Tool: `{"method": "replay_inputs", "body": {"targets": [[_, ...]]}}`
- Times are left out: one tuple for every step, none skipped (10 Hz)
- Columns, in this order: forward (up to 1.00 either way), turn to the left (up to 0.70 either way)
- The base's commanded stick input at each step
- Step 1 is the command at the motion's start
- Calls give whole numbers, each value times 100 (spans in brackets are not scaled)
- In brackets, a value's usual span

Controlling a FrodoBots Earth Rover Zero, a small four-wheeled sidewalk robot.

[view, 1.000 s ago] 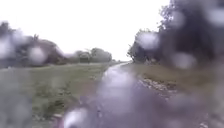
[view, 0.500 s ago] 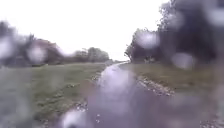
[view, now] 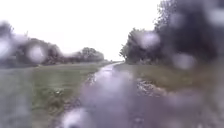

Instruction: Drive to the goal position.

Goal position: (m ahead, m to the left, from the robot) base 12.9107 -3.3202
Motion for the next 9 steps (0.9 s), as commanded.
{"method": "replay_inputs", "body": {"targets": [[100, 0], [100, 0], [100, 0], [100, 0], [100, 0], [100, 0], [100, 0], [100, 0], [100, 0]]}}
